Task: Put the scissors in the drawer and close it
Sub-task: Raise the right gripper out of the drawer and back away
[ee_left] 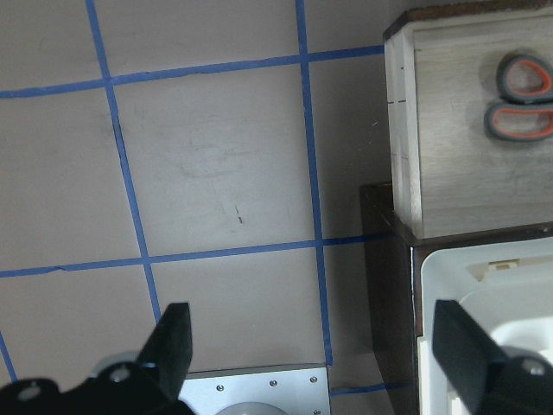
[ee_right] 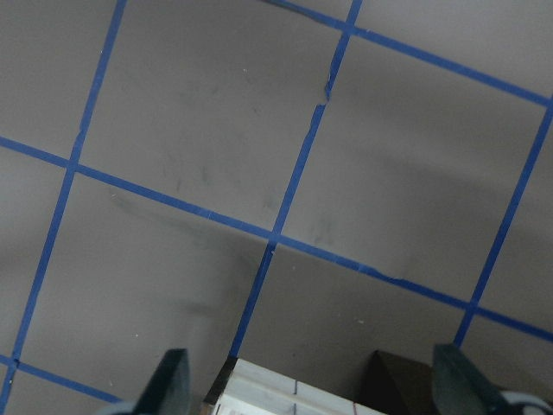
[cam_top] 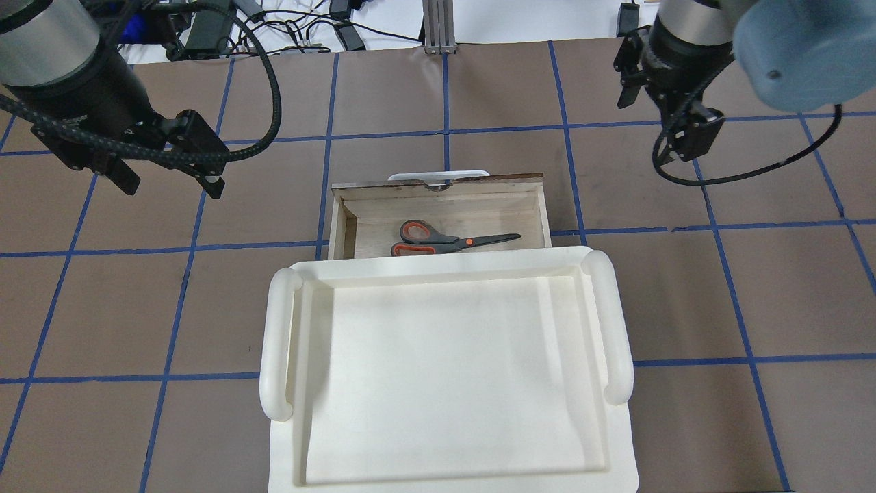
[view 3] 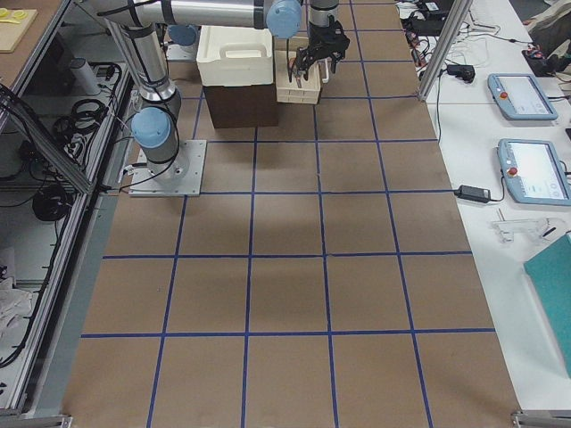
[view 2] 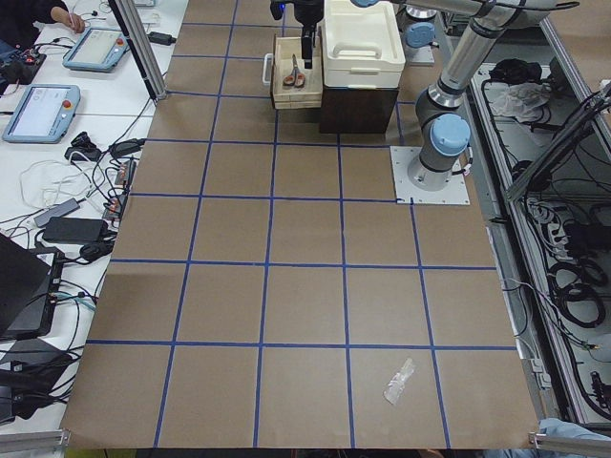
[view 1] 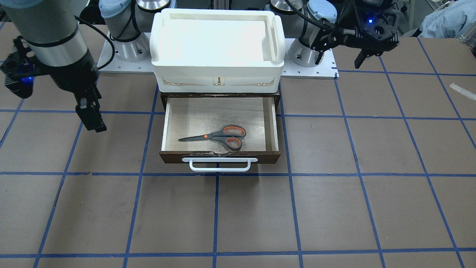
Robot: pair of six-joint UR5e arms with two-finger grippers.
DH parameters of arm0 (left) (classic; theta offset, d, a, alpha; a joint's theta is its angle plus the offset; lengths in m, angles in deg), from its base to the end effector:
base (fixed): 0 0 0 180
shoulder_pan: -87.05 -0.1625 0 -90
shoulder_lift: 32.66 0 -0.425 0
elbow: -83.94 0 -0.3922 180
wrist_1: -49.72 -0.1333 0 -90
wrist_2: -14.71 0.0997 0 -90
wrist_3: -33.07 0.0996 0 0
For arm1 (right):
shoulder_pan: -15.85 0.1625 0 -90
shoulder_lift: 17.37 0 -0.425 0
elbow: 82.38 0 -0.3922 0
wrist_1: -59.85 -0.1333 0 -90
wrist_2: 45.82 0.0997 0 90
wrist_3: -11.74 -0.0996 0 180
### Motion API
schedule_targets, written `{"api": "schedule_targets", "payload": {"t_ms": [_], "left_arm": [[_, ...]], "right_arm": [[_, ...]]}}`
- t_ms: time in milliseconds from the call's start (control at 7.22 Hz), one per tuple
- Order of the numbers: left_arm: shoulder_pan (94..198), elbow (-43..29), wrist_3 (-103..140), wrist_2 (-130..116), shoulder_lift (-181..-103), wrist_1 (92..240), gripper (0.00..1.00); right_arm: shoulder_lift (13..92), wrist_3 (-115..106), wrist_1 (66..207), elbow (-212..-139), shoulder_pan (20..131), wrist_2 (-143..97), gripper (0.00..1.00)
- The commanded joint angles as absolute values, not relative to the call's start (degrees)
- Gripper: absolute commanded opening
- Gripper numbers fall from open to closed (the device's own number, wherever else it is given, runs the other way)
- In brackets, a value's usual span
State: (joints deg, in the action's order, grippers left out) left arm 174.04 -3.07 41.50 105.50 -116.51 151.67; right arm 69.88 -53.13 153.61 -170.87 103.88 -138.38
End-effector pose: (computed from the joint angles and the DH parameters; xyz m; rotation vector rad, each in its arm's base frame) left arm -0.1088 -0.4427 0.5430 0.1486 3.1283 0.0786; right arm 0.1110 -0.5206 0.4835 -1.7224 -2.6074 0.0951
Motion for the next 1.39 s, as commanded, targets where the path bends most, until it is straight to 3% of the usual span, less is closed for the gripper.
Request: {"api": "schedule_targets", "payload": {"t_ms": [0,970,1247], "left_arm": [[174.1,-3.1,41.5,105.5,-116.5,151.7,1.00],[174.1,-3.1,41.5,105.5,-116.5,151.7,1.00],[174.1,-3.1,41.5,105.5,-116.5,151.7,1.00]], "right_arm": [[74.1,-35.9,151.3,-171.1,103.0,-138.9,1.00],[75.4,-0.3,151.9,-171.5,107.3,-143.0,1.00],[75.0,-0.6,154.2,-171.5,107.4,-142.9,1.00]]}}
